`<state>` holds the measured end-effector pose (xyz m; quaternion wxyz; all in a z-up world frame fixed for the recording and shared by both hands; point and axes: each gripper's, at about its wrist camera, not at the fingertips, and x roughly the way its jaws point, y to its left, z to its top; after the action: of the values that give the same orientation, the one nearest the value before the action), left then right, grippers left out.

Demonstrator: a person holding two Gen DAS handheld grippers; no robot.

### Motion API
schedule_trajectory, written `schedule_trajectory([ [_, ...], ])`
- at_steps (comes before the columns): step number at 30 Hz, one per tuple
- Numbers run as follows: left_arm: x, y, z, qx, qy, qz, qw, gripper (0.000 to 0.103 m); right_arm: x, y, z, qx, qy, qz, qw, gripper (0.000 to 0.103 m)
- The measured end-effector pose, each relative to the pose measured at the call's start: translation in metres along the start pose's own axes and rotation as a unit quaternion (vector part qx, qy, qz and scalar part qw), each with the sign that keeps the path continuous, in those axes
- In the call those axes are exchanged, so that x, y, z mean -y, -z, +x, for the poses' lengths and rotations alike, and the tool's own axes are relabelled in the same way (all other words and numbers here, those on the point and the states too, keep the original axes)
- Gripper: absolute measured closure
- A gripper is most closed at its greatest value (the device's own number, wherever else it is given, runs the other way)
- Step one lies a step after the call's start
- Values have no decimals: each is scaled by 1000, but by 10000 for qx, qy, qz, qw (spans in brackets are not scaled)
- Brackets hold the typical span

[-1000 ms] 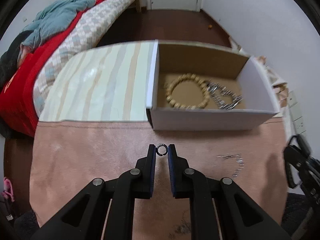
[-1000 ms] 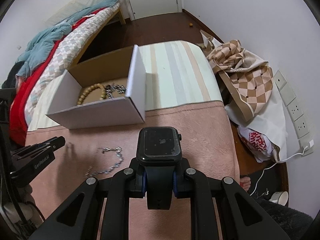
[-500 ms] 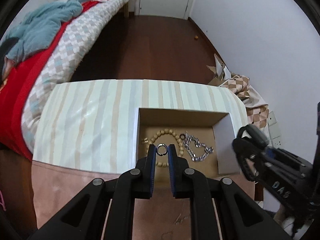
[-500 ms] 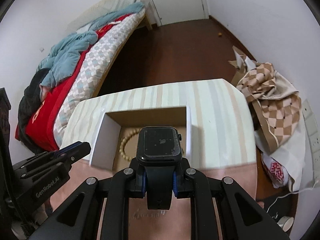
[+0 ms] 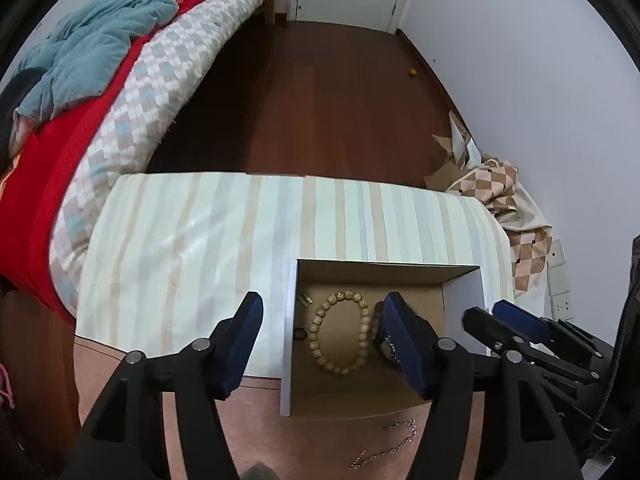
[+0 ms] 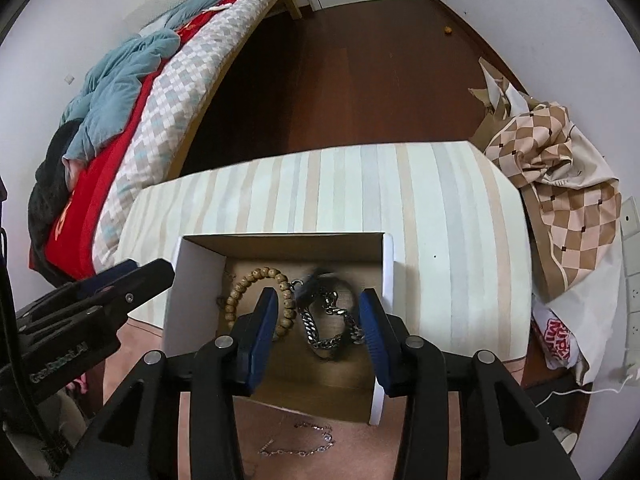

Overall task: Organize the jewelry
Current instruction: 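Lower the watch and ring into the white box and open both tools, then withdraw both tools from the box back over the table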

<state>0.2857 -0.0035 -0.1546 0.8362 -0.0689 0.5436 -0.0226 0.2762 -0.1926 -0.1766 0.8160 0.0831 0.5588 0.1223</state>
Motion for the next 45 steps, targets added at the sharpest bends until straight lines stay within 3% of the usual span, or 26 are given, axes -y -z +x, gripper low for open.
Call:
schedule_trajectory([
  [3, -3, 5, -9, 72, -168, 35, 9998, 33, -2, 4, -11, 94, 151, -38, 9998, 56],
  [5, -6, 11, -14, 128, -295, 46, 9995, 14, -3, 8, -19, 157, 353, -92, 9992, 50],
  [7, -10, 20, -18, 195, -498, 71, 9985, 7, -5, 14, -25, 193, 570, -177, 9980, 38],
  [8, -11, 24, -19, 221, -580, 88, 9980, 5, -6, 19, -27, 210, 731, -240, 9968, 34],
  [10, -13, 35, -20, 289, -805, 134, 9962, 0, -8, 27, -28, 215, 1032, -351, 9938, 17],
  [15, -15, 57, -20, 237, -993, 196, 9946, 0, -11, 49, -28, 155, 1351, -401, 9899, 3],
  [27, -8, 78, -64, 549, -919, 206, 9940, 0, -23, 75, -75, 604, 1534, -289, 9859, 2],
  [38, 9, 98, -136, 1064, -663, 228, 9919, 0, -41, 101, -158, 1294, 1607, -340, 9779, 2],
  [45, 15, 112, -169, 1187, -572, 216, 9911, 0, -50, 119, -211, 1758, 1667, -364, 9695, 2],
])
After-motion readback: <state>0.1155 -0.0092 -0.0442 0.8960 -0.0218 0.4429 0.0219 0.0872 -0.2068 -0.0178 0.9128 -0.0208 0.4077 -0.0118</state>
